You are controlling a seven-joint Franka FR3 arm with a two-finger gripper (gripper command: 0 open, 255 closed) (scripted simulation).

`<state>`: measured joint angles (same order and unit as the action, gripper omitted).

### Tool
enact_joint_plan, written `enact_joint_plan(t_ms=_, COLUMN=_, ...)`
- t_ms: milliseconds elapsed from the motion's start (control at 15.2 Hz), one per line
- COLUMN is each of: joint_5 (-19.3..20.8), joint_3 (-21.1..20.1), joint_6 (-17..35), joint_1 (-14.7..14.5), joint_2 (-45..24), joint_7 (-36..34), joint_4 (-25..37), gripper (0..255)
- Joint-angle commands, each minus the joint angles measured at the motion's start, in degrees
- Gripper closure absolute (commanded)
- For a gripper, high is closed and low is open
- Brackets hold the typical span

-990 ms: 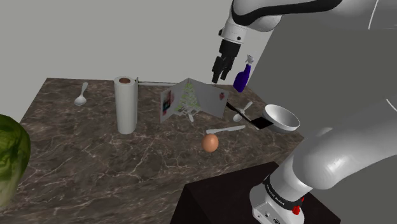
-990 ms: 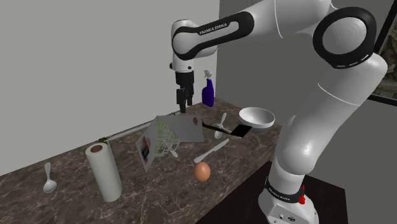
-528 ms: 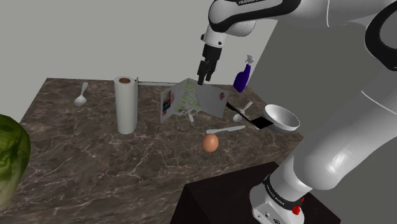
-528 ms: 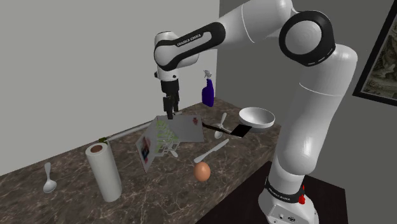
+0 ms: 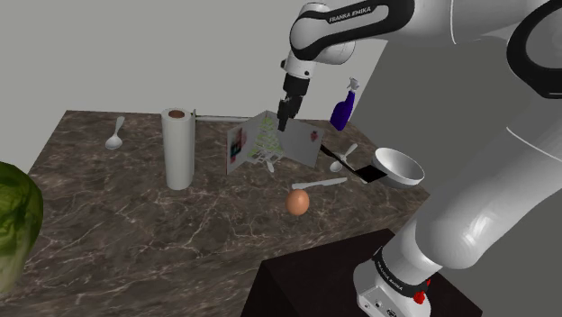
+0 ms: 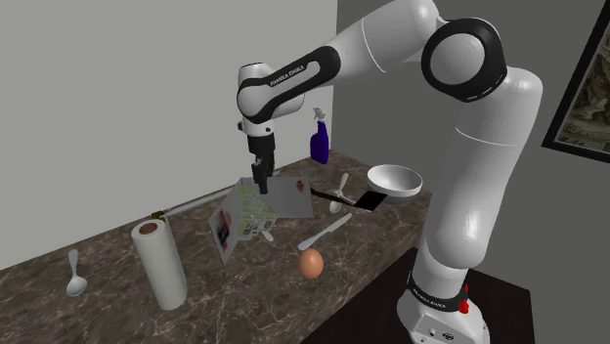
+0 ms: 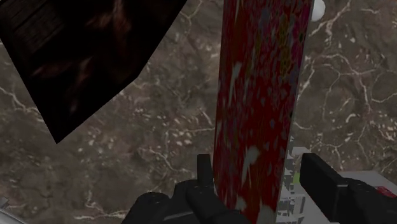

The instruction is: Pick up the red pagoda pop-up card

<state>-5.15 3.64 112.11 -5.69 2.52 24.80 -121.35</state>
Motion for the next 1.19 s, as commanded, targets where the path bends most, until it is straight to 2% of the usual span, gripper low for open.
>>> enact_joint_plan(t_ms=0, joint_5=-0.01, joint_3=-0.02, joint_6=0.2, joint_1=-0.02, joint_2=-0.03, joint_7=-0.01, joint_4=-0.15, gripper=255)
enact_joint_plan(t_ms=528, joint_5=0.0, joint_3=0.0, joint_6=0.03, joint_1=0.01, joint_2=-0.02, joint_7=0.02, joint_4=0.01, gripper=255)
enact_joint_plan(t_ms=1122, joint_5=0.33, joint_3=0.02, joint_6=-6.74, joint_1=0.04, joint_2=1.91, joint_7=-0.63, joint_4=4.89, gripper=255)
